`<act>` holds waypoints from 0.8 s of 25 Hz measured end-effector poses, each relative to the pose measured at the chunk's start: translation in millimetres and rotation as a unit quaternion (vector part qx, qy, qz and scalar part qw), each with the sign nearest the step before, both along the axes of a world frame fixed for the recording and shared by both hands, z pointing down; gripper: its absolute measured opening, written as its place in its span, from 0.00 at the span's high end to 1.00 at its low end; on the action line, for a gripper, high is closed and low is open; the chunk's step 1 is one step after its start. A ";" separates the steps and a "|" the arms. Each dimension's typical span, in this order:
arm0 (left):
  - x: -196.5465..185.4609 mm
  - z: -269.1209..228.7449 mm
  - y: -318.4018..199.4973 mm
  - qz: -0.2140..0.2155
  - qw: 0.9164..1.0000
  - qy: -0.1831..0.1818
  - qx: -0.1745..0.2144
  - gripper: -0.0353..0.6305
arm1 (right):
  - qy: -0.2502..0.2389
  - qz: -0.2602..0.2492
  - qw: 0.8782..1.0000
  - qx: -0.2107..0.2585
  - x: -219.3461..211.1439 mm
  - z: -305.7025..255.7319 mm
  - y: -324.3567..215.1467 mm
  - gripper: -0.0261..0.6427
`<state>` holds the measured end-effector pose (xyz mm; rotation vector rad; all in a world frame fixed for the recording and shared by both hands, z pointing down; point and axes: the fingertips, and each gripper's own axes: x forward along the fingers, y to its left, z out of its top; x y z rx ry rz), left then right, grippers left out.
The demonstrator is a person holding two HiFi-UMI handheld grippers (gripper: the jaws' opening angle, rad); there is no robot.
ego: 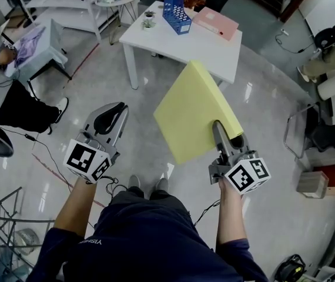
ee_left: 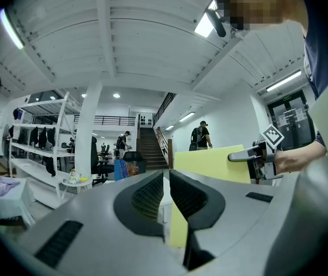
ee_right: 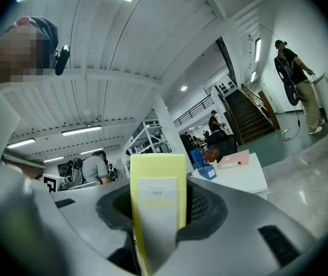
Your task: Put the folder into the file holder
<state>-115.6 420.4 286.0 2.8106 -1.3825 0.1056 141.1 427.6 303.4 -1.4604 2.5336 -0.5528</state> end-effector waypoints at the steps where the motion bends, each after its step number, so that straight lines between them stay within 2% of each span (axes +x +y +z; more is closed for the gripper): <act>1: 3.9 0.0 0.7 -0.002 1.000 0.000 0.001 0.86 | 0.000 -0.002 1.000 0.000 3.2 0.6 -0.1 0.72; 20: 69.2 -6.8 -18.8 -0.021 1.000 -0.012 0.016 0.86 | -0.020 -0.024 0.999 0.007 64.4 6.5 -32.1 0.74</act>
